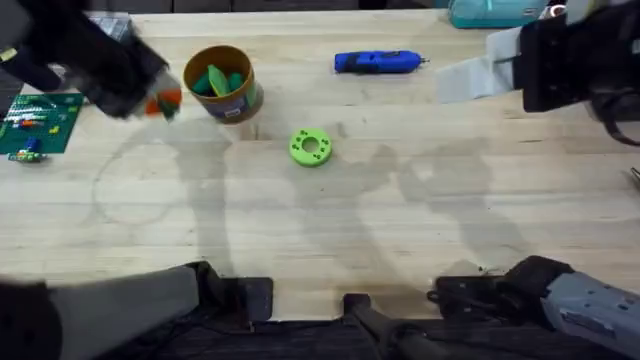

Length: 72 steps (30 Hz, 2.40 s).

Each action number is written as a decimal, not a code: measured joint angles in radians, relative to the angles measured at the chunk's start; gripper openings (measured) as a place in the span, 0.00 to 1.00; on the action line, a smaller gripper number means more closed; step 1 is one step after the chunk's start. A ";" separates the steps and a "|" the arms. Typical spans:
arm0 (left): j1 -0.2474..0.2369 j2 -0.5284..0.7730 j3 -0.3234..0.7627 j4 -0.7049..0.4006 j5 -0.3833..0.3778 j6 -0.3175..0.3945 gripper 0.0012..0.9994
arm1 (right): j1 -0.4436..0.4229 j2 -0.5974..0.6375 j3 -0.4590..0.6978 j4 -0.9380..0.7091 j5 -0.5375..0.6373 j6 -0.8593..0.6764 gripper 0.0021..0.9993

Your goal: Pick up the gripper from the table and insert it into the empty holder that is missing its gripper. Then pick up a screw, insert it into the mounting hole, and use the screwdriver to tighten it. Finally, clean up the table by picking up the vegetable and placing it into the bucket.

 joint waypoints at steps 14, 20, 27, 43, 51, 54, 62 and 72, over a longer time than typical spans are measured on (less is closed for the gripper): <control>-0.060 0.098 0.052 0.290 0.206 0.139 0.02 | 0.000 0.000 0.000 0.000 0.000 0.000 1.00; -0.115 0.228 0.052 0.330 0.237 0.143 0.02 | 0.000 0.000 0.000 0.000 0.000 0.000 1.00; -0.130 0.275 0.052 0.344 0.269 0.150 0.68 | 0.000 0.000 0.000 0.000 0.000 0.000 1.00; -0.112 -0.020 0.126 0.093 0.272 0.276 0.94 | 0.000 0.000 0.000 0.000 0.000 0.000 1.00; -0.112 -0.326 0.147 -0.137 0.269 0.432 0.95 | 0.000 0.000 0.000 0.000 0.000 0.000 1.00; -0.112 -0.423 0.149 -0.170 0.267 0.473 0.95 | 0.000 0.000 0.000 0.000 0.000 0.000 1.00; -0.112 -0.614 0.150 -0.245 0.264 0.525 0.97 | 0.000 0.000 0.000 0.000 0.000 0.000 1.00; -0.112 -0.652 0.150 -0.267 0.264 0.554 0.98 | 0.000 0.000 0.000 0.000 0.000 0.000 1.00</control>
